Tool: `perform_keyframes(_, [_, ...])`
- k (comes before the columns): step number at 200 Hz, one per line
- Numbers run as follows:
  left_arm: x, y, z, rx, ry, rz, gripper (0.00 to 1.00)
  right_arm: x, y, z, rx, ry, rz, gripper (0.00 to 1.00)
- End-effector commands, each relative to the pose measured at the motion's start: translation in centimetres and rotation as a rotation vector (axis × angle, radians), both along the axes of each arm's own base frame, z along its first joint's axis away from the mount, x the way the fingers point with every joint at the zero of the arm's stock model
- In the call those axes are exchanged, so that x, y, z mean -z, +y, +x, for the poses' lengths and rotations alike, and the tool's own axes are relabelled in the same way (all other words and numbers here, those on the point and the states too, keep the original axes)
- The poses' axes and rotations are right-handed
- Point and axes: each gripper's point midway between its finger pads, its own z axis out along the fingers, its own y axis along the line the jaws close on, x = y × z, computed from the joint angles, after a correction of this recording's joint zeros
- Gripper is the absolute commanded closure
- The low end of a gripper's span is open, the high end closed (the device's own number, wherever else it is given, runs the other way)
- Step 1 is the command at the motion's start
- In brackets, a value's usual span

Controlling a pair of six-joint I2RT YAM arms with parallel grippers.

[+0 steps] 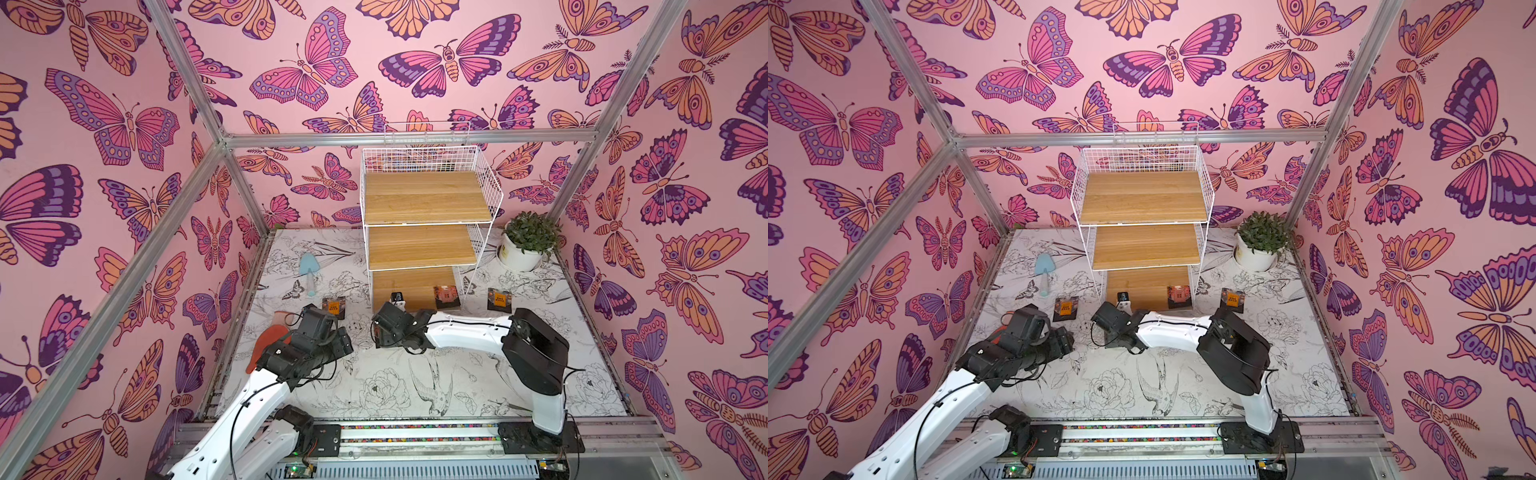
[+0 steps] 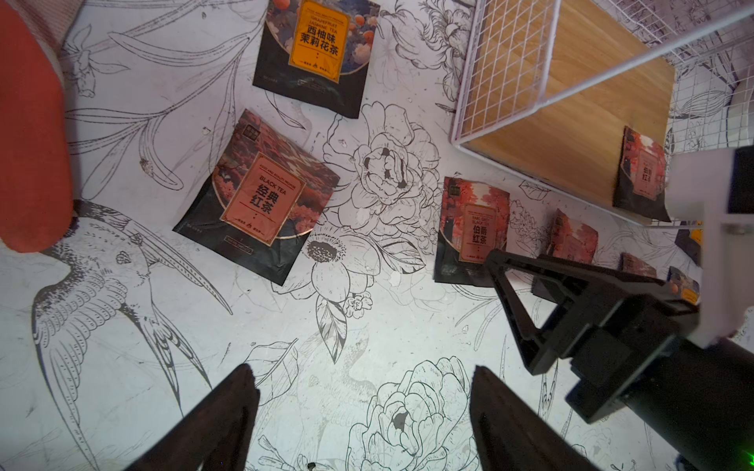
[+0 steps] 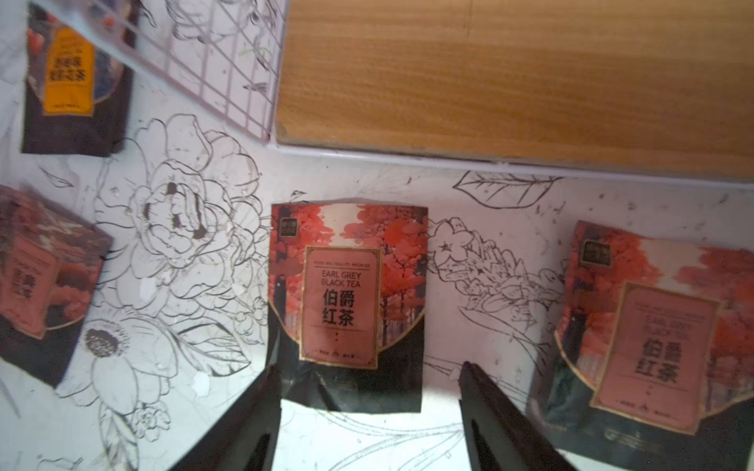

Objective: Remove the tea bags from the shelf
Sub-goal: Place the tea bag at the center of the board, then pick up the tea bag from the shelf.

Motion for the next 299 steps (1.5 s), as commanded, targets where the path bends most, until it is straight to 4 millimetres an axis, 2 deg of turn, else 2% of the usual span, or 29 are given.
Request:
perform_keyframes(1, [-0.5, -0.2, 0.2, 0.000, -0.012, -0.013, 0.16, -2.4, -0.7, 0.7, -0.005, -0.075, 0.015, 0.34])
perform_keyframes(12, [-0.5, -0.3, 0.3, 0.001, -0.014, -0.020, 0.16, -2.6, -0.8, 0.8, -0.008, -0.077, 0.020, 0.39])
perform_keyframes(31, [-0.7, -0.9, 0.5, 0.011, -0.017, -0.044, 0.17, -3.2, -1.6, 1.3, -0.003, -0.091, 0.011, 0.38])
perform_keyframes(45, [-0.7, -1.7, 0.6, 0.029, -0.019, -0.056, 0.17, -4.2, -2.5, 1.4, -0.011, -0.125, 0.015, 0.33])
perform_keyframes(62, [-0.6, -2.4, 0.7, 0.034, -0.019, -0.026, 0.18, -6.3, -3.6, 1.3, -0.031, -0.183, 0.030, 0.29])
perform_keyframes(83, [-0.6, -4.5, 1.1, 0.068, -0.043, 0.005, 0.19, -8.0, -6.0, 0.9, -0.014, -0.239, 0.028, 0.28])
perform_keyframes(107, [-0.7, -7.5, 1.8, 0.110, -0.068, 0.044, 0.19, -11.1, -10.0, 1.3, 0.061, -0.352, 0.026, 0.27])
perform_keyframes(128, [-0.9, -10.7, 2.7, 0.158, -0.078, 0.066, 0.18, -13.3, -14.8, 2.4, 0.145, -0.407, 0.030, 0.25])
perform_keyframes(143, [-1.3, -13.1, 3.2, 0.192, -0.092, 0.087, 0.18, -13.7, -18.8, 3.7, 0.222, -0.389, 0.057, 0.24])
perform_keyframes(147, [-0.6, -13.8, 3.5, 0.204, -0.079, 0.109, 0.18, -13.8, -20.0, 4.0, 0.250, -0.382, 0.060, 0.23])
perform_keyframes(171, [-0.4, -18.1, 4.9, 0.269, -0.093, 0.105, 0.18, -13.9, -25.8, 5.1, 0.367, -0.351, 0.098, 0.23])
perform_keyframes(199, [-0.7, -22.8, 6.3, 0.359, -0.145, 0.102, 0.19, -14.8, -30.0, 5.5, 0.447, -0.355, 0.139, 0.22])
perform_keyframes(220, [-0.6, -25.8, 7.5, 0.411, -0.161, 0.091, 0.19, -14.9, -31.9, 5.7, 0.488, -0.338, 0.157, 0.22])
perform_keyframes(245, [0.4, -28.2, 8.6, 0.440, -0.150, 0.096, 0.17, -15.4, -32.7, 6.0, 0.509, -0.340, 0.184, 0.21])
perform_keyframes(299, [2.0, -31.1, 11.6, 0.430, -0.195, 0.134, 0.13, -15.6, -34.1, 6.8, 0.532, -0.323, 0.231, 0.21])
